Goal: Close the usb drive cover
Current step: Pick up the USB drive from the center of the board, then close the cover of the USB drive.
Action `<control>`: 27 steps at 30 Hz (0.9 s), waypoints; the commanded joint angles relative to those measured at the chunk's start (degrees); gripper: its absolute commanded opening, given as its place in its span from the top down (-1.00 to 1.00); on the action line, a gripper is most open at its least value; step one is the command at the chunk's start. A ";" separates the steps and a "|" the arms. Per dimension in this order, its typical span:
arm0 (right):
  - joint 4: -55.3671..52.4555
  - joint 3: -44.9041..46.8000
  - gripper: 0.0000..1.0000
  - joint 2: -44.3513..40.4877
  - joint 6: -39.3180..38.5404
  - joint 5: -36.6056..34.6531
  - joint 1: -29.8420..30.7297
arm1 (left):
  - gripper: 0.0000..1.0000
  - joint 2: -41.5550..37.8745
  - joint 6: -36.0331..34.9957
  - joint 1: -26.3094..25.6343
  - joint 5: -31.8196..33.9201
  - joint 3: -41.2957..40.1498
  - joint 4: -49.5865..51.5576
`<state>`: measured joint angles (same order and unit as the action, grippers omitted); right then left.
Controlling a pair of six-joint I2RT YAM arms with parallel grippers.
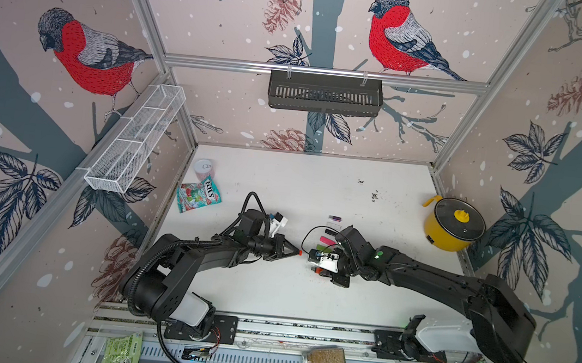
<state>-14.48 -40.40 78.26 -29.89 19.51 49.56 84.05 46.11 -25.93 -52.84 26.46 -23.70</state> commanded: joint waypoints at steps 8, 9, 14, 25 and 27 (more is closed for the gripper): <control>9.27 -0.91 0.62 2.09 4.67 0.91 -0.09 | 0.87 1.46 0.39 -1.04 -2.64 0.79 -3.19; 9.49 -0.82 0.62 2.08 4.79 0.84 -0.03 | 0.87 1.53 0.41 -1.09 -2.70 0.79 -3.33; 10.35 -0.82 0.61 2.84 5.39 -0.10 0.49 | 0.87 1.66 0.56 -1.37 -2.77 0.90 -3.45; 11.33 -0.52 0.61 2.86 5.90 -3.76 1.26 | 0.86 1.38 0.57 -1.61 -2.51 0.88 -3.24; 11.05 -0.17 0.61 2.45 5.87 -4.73 1.33 | 0.87 1.21 0.40 -1.59 -2.28 0.85 -2.93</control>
<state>-4.69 -40.80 81.21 -25.02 17.43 50.83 85.65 46.61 -27.38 -54.24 27.03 -25.41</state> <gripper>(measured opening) 0.194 0.102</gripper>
